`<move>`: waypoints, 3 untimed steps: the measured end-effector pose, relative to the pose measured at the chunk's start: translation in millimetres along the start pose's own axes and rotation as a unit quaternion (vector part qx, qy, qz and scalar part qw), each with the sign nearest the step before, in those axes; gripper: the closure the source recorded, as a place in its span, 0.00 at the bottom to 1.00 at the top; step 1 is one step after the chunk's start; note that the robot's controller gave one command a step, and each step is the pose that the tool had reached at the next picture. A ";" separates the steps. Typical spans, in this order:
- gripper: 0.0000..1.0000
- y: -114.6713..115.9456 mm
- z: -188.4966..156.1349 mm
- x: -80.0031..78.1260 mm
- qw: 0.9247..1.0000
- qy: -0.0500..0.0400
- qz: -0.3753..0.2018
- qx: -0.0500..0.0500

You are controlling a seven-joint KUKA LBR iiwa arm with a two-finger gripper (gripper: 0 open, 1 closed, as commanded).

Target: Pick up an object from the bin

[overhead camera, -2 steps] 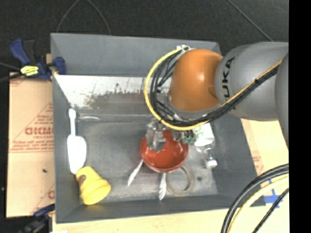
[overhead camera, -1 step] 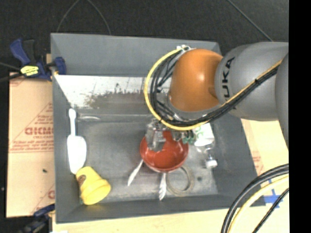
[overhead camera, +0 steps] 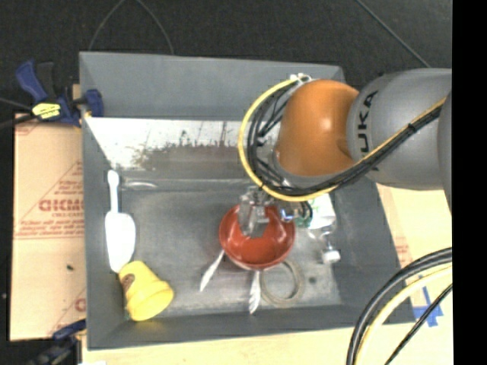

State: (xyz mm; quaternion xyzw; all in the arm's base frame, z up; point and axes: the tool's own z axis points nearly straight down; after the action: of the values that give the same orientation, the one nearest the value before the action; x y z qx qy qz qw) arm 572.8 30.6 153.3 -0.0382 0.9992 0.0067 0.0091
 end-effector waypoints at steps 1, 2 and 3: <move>1.00 -14.6 14.0 5.1 1.000 0.001 0.017 -0.001; 1.00 -6.6 65.8 21.4 0.995 -0.001 -0.095 0.000; 1.00 11.2 66.6 24.3 0.998 -0.001 0.062 -0.001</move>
Offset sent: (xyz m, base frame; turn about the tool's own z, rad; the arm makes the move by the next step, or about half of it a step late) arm -0.0209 -0.0065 -0.0675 -0.1941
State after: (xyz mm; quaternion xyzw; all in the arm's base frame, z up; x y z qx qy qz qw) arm 548.8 40.9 86.4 0.0236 0.9996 0.0078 0.0100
